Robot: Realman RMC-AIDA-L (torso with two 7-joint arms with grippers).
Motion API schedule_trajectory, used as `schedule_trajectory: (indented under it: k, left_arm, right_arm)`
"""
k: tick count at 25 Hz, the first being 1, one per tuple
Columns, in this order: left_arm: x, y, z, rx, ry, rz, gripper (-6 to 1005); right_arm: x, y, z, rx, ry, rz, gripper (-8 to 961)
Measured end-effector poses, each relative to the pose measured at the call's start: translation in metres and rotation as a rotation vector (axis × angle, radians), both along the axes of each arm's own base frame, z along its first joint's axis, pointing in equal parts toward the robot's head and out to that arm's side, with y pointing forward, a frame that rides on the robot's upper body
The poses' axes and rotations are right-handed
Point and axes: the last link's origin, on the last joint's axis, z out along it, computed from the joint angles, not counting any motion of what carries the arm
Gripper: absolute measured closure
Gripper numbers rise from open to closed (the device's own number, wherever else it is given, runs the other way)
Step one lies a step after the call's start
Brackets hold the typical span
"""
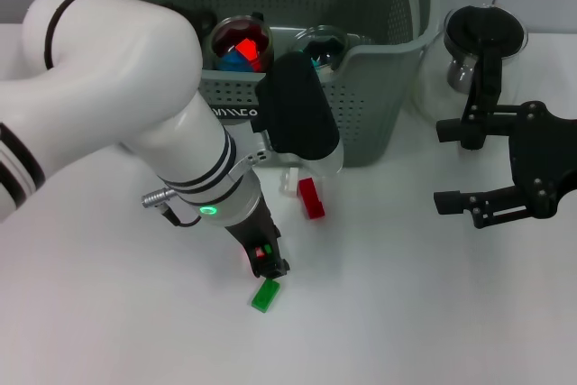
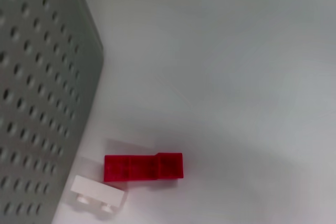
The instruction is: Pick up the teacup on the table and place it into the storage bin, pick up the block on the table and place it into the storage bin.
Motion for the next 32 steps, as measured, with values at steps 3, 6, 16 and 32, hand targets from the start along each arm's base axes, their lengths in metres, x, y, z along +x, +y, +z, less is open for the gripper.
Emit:
schedule_trajectory:
  k: [3,6,16,32]
  left_arm:
    - [0.001,0.000,0.000,-0.006,0.007,0.004,585]
    - [0.005,-0.001,0.001,-0.010,0.004,-0.004,586]
    - [0.056,-0.001,0.029,0.085,-0.134,-0.021,562]
    - [0.062,0.050,0.198,0.518,-0.675,0.095,511]
  right_arm:
    - [0.000,0.000,0.000,0.001,0.001,0.000,26]
    - [0.001,-0.001,0.000,0.002,0.001,0.002,26]
    - [0.002,-0.002,0.001,0.004,0.003,0.005,25]
    - [0.004,-0.004,0.003,0.006,-0.010,0.018,26]
